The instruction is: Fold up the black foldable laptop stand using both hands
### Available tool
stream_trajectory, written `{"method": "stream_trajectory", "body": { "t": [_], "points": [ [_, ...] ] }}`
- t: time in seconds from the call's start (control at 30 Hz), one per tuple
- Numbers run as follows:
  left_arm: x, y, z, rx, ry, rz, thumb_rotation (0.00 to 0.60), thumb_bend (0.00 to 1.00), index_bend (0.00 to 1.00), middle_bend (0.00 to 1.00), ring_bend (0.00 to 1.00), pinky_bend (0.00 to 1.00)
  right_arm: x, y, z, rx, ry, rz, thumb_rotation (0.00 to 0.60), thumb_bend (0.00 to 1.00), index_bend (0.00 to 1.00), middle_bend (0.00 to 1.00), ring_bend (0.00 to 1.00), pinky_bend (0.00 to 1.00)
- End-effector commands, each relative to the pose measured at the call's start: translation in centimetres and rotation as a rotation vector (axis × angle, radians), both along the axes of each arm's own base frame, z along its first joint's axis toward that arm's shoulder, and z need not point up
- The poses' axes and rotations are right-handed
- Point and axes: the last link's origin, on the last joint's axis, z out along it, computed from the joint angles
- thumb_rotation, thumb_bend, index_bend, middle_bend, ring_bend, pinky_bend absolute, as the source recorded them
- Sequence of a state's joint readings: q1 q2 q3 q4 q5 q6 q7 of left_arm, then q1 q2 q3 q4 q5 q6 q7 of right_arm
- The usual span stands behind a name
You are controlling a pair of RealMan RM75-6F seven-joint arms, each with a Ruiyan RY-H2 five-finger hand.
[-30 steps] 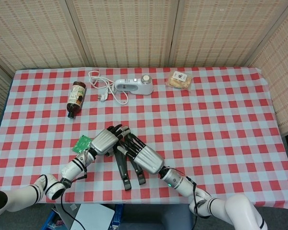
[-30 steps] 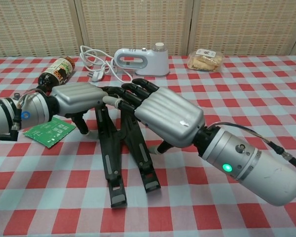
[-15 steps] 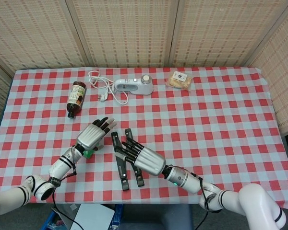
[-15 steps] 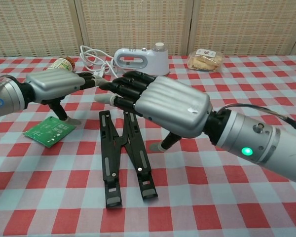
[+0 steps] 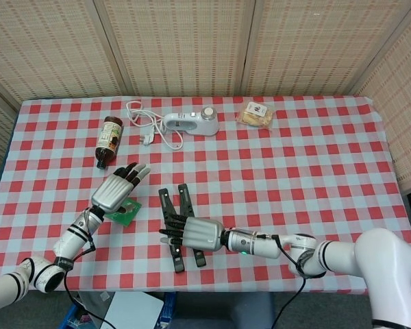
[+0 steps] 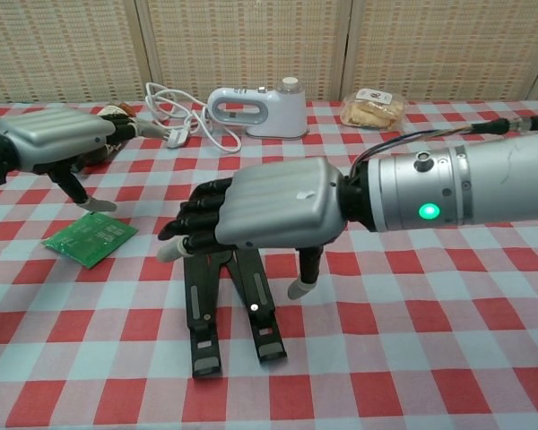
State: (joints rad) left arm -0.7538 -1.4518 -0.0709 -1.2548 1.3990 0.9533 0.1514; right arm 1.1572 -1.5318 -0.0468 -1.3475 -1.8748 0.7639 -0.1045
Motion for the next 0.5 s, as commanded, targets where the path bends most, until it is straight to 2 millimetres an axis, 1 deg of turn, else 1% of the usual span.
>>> {"method": "stream_trajectory", "body": {
  "t": [0.03, 0.27, 0.5],
  "points": [
    [-0.2, -0.1, 0.1, 0.003, -0.005, 0.005, 0.600, 0.21, 0.00, 0.00, 0.00, 0.20, 0.8, -0.4, -0.5, 0.006, 0.060, 0.022, 0.600, 0.00, 0.00, 0.00, 0.00, 0.00],
    [-1.1, -0.1, 0.5, 0.009, -0.012, 0.028, 0.600, 0.21, 0.00, 0.00, 0.00, 0.20, 1.1, -1.0, -1.5, -0.001, 0.162, 0.063, 0.600, 0.00, 0.00, 0.00, 0.00, 0.00],
    [-1.7, 0.1, 0.8, 0.018, -0.020, 0.042, 0.600, 0.21, 0.00, 0.00, 0.00, 0.20, 1.5, -1.3, -2.5, -0.006, 0.201, 0.094, 0.600, 0.00, 0.00, 0.00, 0.00, 0.00]
  ]
}}
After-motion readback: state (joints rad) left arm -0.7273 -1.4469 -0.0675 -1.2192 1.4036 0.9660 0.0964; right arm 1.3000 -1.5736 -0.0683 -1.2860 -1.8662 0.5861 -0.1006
